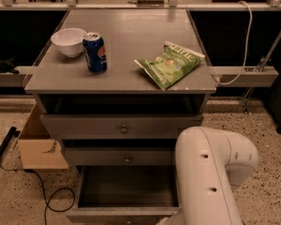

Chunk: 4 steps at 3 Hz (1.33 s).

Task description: Close bottom drawer

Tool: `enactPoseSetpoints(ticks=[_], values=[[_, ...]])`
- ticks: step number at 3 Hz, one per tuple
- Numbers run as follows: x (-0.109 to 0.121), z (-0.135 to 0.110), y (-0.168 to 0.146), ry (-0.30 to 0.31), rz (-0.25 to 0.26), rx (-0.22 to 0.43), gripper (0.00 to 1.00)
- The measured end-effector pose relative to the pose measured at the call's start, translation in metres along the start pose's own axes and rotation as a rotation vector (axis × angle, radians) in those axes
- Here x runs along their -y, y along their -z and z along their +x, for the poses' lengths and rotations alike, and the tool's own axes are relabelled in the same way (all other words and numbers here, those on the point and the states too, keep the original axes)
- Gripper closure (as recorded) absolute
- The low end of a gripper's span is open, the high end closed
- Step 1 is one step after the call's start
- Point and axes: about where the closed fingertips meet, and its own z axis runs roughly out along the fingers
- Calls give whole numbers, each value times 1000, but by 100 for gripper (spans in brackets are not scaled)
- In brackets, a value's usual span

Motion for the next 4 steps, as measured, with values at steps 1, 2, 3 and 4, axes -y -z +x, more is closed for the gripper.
enactPoseSetpoints(ticks=[1, 2, 3, 4], values=[[-5, -3, 2, 12, 36, 53, 100], [-2, -6, -7, 40, 36, 34, 100], [-2, -6, -7, 40, 36, 34, 100], [-2, -4, -5, 57, 76, 47, 100]])
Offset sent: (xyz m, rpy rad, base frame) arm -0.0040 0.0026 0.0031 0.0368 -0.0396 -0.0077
